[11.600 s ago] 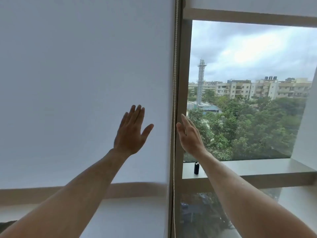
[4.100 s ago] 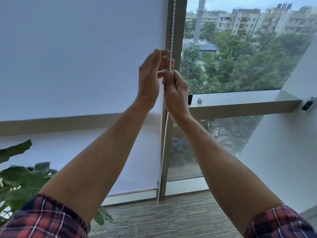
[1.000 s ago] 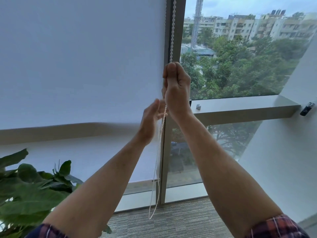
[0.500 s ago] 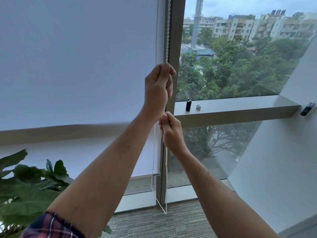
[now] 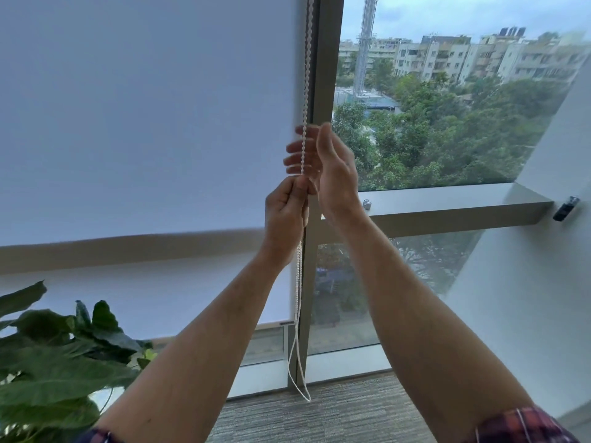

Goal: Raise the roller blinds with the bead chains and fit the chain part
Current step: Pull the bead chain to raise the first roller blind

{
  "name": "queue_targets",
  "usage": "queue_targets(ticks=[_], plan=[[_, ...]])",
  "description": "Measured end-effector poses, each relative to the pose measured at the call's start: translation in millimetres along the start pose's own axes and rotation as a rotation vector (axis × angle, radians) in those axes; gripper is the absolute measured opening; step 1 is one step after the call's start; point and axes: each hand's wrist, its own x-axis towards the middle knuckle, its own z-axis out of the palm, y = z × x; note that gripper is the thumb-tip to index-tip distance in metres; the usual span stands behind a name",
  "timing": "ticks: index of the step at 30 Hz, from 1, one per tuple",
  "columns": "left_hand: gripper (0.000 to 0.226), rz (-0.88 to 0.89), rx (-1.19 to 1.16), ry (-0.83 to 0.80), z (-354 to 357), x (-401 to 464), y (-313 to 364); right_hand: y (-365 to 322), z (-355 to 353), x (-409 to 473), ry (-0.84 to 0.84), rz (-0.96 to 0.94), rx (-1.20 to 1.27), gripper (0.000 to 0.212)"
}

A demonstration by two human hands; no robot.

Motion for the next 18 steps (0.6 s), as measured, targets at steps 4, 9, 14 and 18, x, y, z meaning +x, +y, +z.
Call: queue_targets(ticks=[4, 9, 14, 18], plan=[[0.036, -0.025, 0.011, 0.000, -3, -3, -4, -18, 20, 16, 0.007, -0.032, 0.005, 0.034], [0.033, -0.061, 0.000, -0.014, -4, -10, -14, -5, 26, 6, 0.081, -0.111, -0.157, 0.037], [0.030, -0.160, 0.101, -0.108, -23, -38, -48, 35, 9, -26, 0.118, -0.055, -0.244, 0.041], [0.029, -0.194, 0.224, -0.205, -39, -40, -55, 57, -3, -46, 0.119, 0.023, -0.259, 0.038]])
